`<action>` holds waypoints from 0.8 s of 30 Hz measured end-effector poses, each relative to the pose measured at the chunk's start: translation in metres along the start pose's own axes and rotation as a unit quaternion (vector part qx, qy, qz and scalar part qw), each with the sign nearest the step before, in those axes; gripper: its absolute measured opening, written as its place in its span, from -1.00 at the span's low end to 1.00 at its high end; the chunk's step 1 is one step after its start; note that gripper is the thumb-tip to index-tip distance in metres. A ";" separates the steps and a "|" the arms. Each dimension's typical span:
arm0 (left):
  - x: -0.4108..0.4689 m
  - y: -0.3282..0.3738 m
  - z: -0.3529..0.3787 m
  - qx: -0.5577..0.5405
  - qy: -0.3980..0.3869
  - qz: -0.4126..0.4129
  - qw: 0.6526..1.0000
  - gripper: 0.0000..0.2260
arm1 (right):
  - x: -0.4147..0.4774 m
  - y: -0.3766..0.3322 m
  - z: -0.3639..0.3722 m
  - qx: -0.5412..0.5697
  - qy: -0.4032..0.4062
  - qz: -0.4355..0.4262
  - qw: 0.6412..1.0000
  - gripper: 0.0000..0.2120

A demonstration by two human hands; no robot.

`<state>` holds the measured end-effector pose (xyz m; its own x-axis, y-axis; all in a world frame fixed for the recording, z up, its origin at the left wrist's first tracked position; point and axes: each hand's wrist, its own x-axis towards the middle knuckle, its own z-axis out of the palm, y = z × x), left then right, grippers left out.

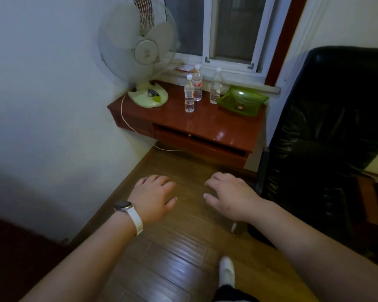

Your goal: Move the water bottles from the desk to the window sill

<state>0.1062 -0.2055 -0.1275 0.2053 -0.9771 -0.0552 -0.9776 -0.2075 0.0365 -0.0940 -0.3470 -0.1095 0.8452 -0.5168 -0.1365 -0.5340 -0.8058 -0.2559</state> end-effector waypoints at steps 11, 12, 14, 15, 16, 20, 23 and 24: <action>0.171 -0.035 -0.001 0.013 -0.020 -0.027 0.999 -0.57 | 0.160 0.102 -0.029 0.014 -0.042 -0.030 0.999 -0.52; 0.189 -0.035 -0.003 0.013 -0.024 -0.025 0.999 -0.57 | 0.174 0.114 -0.036 0.016 -0.043 -0.031 0.998 -0.52; 0.227 -0.037 -0.010 0.014 -0.031 -0.022 0.999 -0.57 | 0.201 0.136 -0.051 0.019 -0.041 -0.035 0.998 -0.50; 0.246 -0.039 -0.014 0.015 -0.030 -0.021 0.999 -0.57 | 0.215 0.147 -0.058 0.018 -0.037 -0.039 0.998 -0.50; 0.264 -0.041 -0.018 0.016 -0.026 -0.021 0.999 -0.57 | 0.227 0.158 -0.065 0.017 -0.031 -0.042 0.998 -0.49; 0.322 -0.047 -0.030 0.020 -0.008 -0.023 1.000 -0.56 | 0.267 0.196 -0.082 0.014 -0.018 -0.035 0.999 -0.49; 0.349 -0.058 -0.034 0.011 -0.010 -0.031 0.999 -0.56 | 0.287 0.209 -0.086 0.024 -0.028 -0.032 0.999 -0.49; 0.358 -0.063 -0.035 0.005 -0.013 -0.038 0.999 -0.56 | 0.296 0.213 -0.089 0.027 -0.027 -0.030 0.999 -0.49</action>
<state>0.2429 -0.5441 -0.1149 0.2783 -0.9568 -0.0841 -0.9595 -0.2809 0.0209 0.0404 -0.6970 -0.1193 0.8767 -0.4500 -0.1698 -0.4809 -0.8179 -0.3159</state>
